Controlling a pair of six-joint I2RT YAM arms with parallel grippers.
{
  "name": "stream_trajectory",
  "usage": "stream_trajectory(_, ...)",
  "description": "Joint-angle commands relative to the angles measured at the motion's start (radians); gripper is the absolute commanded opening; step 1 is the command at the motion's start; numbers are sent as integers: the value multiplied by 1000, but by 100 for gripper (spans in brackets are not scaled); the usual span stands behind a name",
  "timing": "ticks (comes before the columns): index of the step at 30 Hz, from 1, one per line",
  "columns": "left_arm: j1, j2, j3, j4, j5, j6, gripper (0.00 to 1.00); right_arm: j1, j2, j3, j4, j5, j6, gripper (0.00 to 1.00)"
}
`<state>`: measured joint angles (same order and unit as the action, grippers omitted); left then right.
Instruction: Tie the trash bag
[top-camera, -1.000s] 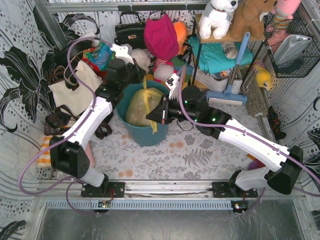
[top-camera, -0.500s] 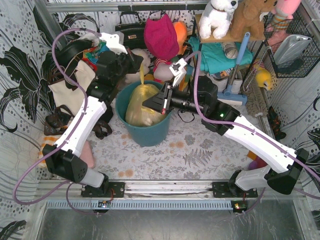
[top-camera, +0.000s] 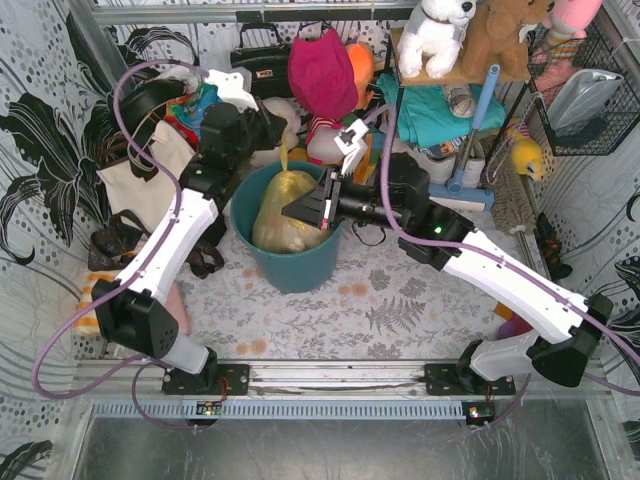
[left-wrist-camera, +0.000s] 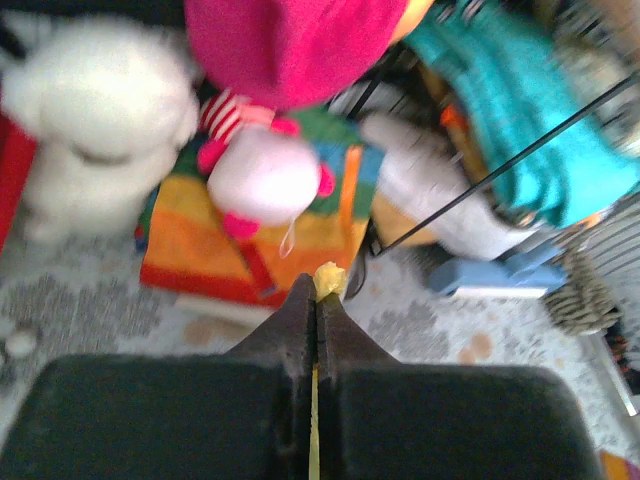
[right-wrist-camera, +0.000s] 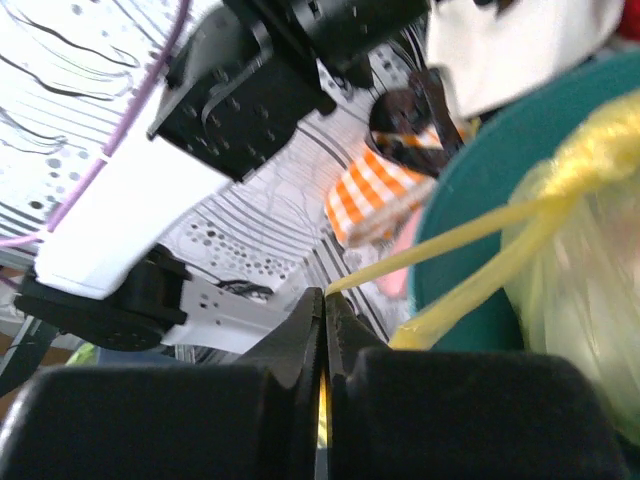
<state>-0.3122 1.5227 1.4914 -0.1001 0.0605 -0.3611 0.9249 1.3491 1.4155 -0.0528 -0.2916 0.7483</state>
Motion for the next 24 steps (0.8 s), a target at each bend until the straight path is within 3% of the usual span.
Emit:
stream_trajectory(1,3,-63,15,74,7,17,0,4,-29,19,32,-9,-33,0)
stream_trajectory(7,2,-67,-161,158,5,1,0,5,-73,-220,133,-22,82,0)
stream_trajectory(11,2,-61,-202,177,-1,-10,0,3,-80,-273,164,-21,107,0)
stream_trajectory(18,2,-54,-127,145,-5,13,0,4,-70,-177,145,-23,63,0)
stream_trajectory(24,-5,-110,-103,262,256,12,0,3,-21,32,112,7,-31,0)
